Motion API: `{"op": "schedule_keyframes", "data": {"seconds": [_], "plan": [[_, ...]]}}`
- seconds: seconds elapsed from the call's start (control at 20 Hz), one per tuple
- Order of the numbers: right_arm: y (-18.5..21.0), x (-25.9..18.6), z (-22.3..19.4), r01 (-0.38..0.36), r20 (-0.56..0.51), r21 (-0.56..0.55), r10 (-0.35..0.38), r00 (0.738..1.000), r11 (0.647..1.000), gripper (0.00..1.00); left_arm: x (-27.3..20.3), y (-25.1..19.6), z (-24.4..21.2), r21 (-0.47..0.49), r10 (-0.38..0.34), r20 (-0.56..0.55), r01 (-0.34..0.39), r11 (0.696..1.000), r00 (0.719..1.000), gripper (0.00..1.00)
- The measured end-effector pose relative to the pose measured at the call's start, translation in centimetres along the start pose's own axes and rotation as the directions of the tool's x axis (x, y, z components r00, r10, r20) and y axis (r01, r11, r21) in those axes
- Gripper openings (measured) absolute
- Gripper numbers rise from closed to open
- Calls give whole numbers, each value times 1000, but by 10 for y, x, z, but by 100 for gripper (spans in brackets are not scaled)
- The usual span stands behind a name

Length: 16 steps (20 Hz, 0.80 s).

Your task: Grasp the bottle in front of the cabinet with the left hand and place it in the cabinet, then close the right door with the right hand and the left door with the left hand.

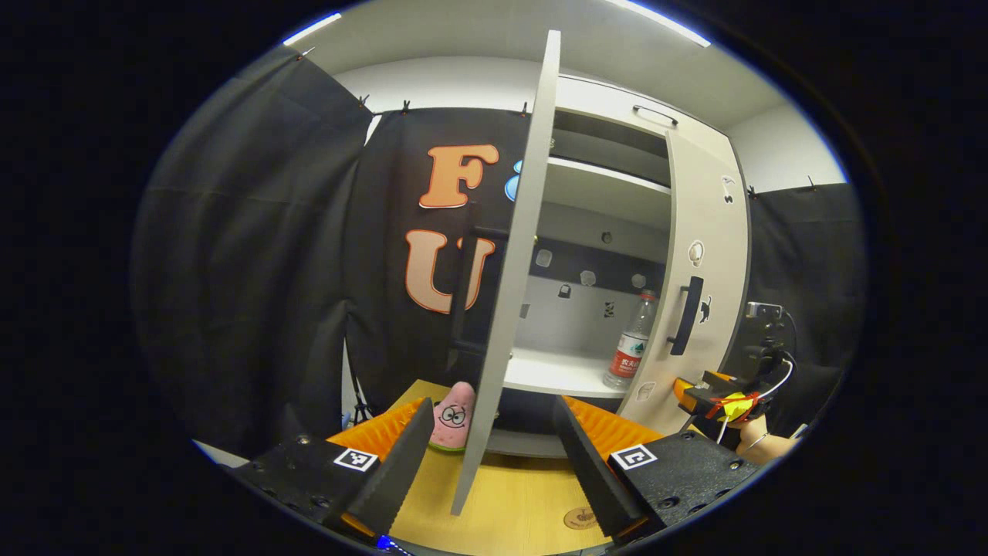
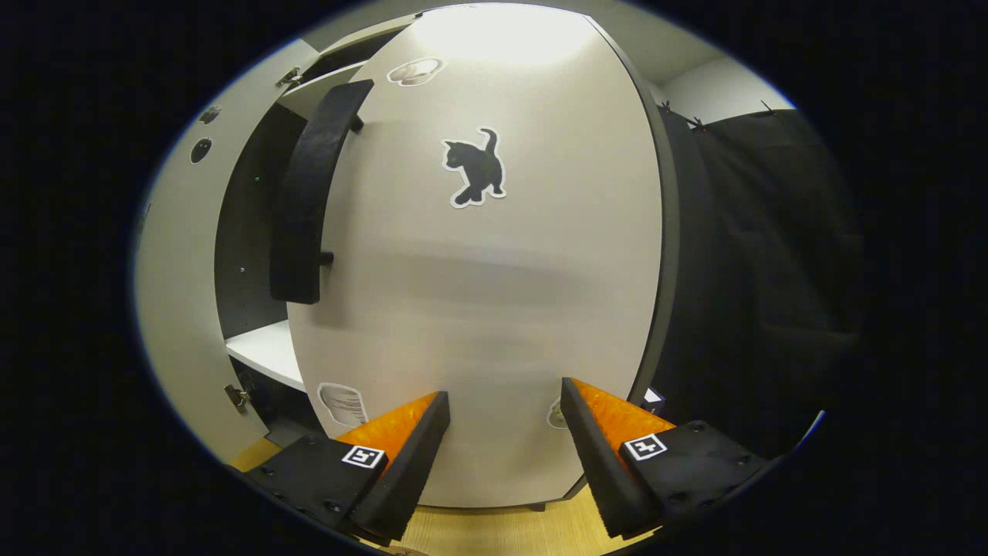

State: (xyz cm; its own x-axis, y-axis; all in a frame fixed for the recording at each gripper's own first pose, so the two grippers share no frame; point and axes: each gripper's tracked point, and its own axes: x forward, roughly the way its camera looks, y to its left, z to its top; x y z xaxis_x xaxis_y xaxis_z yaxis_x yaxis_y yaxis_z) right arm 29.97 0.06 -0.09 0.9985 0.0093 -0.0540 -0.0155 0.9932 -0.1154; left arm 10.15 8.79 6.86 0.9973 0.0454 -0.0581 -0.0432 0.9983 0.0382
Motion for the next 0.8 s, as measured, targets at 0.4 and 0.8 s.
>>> {"op": "schedule_keyframes", "data": {"seconds": [0.4, 0.8], "plan": [[6, -1, 0, -3, -5, 7, 3, 1000, 1000, 97, -7, 52, -7, -5, 122, -1, -122, 992, 993, 94], [10, -3, -1, -8, -20, -2, 8, 1000, 1000, 97, 36, 58, -8, -13, 113, -21, -114, 993, 993, 94]]}}
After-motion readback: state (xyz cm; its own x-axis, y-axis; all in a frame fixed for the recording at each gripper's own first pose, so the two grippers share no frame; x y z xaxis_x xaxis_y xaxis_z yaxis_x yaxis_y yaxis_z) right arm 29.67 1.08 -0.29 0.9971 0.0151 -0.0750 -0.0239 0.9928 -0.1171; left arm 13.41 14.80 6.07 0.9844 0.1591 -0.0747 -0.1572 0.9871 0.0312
